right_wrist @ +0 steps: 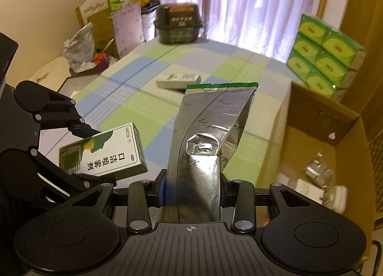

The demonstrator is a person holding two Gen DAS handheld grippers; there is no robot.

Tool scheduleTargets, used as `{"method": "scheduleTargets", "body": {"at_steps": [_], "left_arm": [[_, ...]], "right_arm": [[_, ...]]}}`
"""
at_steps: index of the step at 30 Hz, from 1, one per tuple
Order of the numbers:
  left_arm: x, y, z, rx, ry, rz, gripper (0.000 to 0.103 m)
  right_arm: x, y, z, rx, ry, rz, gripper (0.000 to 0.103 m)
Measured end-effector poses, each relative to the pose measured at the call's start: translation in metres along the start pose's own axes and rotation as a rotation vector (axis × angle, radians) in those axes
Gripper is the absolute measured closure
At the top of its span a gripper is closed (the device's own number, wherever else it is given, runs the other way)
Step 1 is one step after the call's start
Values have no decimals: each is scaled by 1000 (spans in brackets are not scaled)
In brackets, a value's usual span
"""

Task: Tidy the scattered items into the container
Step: 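Carry the spray box and foil packet over the cardboard box with both grippers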

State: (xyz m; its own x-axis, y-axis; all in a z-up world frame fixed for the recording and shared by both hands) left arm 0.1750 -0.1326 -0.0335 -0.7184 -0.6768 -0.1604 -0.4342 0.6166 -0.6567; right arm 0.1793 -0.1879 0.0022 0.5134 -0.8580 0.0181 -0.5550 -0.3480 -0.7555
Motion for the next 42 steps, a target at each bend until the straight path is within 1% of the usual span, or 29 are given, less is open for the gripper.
{"method": "scheduleTargets", "body": {"at_steps": [9,15,21,27,32,42], "left_arm": [[16,-50,6,51,33,44,52],[36,-81,17,75,68,72,52],[61,-105,30,84,102,109,52],[80,-122,43,84,131,141,52],[88,-133,52,86,143,155,52],[98,-153,68,92,169,142,52]], "right_arm": [[46,-18,-29,28,69,3,61],[86,-17,-47,23,131,6,61],[120,-10,-60,21,173,32,61],[145,-1,-67,16,196,54,61],[163,5,-70,14,206,74,61],[190,13,-69,0,224,101,61]]}}
Point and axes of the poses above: each gripper's, at about its wrist camera, not at the fingertips, and z roughly the way its jaws point, x to its right, y to its underside, the point moved 10 cm from there along z, roughly the way its jaws point, and after that the axes turned 10 degrees about x, right-handed, at the moved point
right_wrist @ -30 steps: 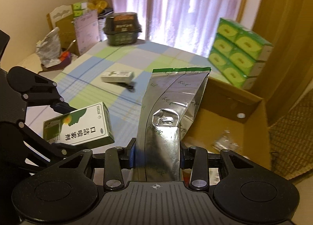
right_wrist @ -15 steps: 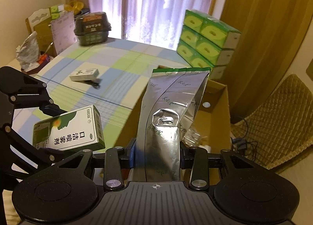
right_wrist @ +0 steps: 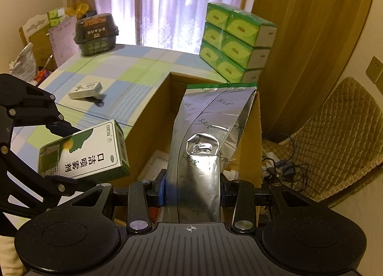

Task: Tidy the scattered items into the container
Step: 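Carry the spray box and foil packet over the cardboard box with both grippers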

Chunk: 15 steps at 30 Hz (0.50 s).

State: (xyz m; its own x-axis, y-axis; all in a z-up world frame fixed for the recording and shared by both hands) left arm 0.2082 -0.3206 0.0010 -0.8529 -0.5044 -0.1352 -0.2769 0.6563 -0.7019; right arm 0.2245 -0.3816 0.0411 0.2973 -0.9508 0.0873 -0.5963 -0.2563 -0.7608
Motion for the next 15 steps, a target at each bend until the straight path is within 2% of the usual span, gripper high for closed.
{"method": "scheduleTargets", "body": {"at_steps": [8,15], "left_arm": [[2,-13,21,4,26,-54,52],[-7,-24,41,18,36,-217,52]], "right_arm": [[15,-1,9,-9,7,14,61],[28,1,20,-21,11,26,61]]}}
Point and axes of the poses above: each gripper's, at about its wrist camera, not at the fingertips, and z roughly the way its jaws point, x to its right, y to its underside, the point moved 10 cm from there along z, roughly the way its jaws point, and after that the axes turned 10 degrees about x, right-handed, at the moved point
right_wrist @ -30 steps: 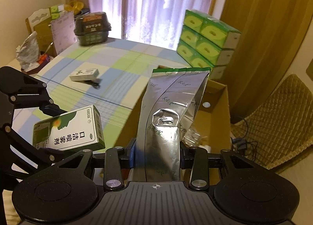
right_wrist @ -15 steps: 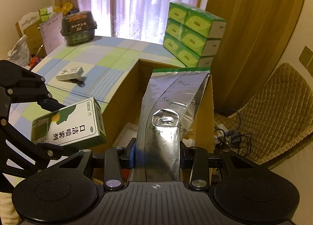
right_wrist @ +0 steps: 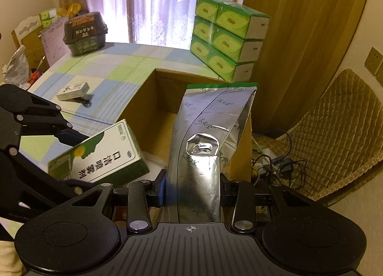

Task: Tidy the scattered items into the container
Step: 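Carry the spray box and foil packet over the cardboard box with both grippers, then open both grippers to drop the spray box and foil packet into the cardboard box, then withdraw both grippers toward the white ointment box and black cable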

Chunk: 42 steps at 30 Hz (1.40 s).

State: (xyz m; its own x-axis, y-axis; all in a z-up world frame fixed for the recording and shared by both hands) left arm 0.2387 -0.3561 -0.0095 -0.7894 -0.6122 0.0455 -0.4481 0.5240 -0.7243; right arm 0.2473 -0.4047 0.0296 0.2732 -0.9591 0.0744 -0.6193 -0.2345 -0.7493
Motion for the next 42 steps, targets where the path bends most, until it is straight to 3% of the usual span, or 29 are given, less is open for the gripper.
{"method": "scheduleTargets", "body": {"at_steps": [6,8,23,26,35,42], "left_arm": [[-15,-7,15,27,-8,-160,51],[-20,-8,16,36,-8,-187,41],[-62,32,-38,83,-86,-229,37],[-64,43,-44,81,-91,-246,36],[-86,85,-65,74,-140,-287,33],[-125,131,-95,51,-229,-319,32]], "right_arm": [[8,5,7,-13,2,17,61],[10,6,9,-18,1,23,61],[5,4,32,-32,-30,82,60],[6,-1,28,21,-7,87,26],[-3,-5,1,72,3,80,26],[-60,-17,-7,112,-71,27,26]]}}
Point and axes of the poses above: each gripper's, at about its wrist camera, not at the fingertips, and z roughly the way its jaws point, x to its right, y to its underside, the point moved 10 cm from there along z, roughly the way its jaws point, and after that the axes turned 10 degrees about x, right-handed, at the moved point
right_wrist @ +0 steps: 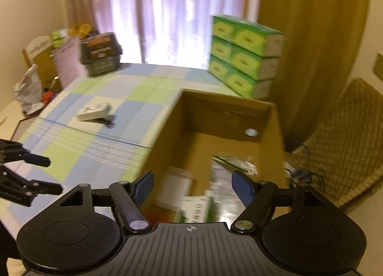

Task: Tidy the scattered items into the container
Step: 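Withdraw both grippers toward the white ointment box and black cable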

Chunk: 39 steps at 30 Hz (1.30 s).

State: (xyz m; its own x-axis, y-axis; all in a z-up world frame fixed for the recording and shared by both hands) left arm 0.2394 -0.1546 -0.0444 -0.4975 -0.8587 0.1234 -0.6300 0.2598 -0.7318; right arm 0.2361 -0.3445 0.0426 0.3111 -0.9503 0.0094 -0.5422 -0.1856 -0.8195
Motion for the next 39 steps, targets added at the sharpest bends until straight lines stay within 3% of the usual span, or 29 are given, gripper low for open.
{"method": "scheduleTargets", "body": {"at_steps": [9,16,29,39], "left_arm": [[-81,24,-25,-13,-109,62,28],[-123,33,-25,-31,-132,100,28],[-174,27,23,-60,-95,153,28],[-210,-9,66,-36,-77,331,29]], "right_arm": [[-92,-15,34,-14,-155,-81,26],[-143,-12,74,-62,-219,-143,26],[-176,-19,159,-148,-243,-243,26],[-193,-20,235,-164,-336,-363,26]]}}
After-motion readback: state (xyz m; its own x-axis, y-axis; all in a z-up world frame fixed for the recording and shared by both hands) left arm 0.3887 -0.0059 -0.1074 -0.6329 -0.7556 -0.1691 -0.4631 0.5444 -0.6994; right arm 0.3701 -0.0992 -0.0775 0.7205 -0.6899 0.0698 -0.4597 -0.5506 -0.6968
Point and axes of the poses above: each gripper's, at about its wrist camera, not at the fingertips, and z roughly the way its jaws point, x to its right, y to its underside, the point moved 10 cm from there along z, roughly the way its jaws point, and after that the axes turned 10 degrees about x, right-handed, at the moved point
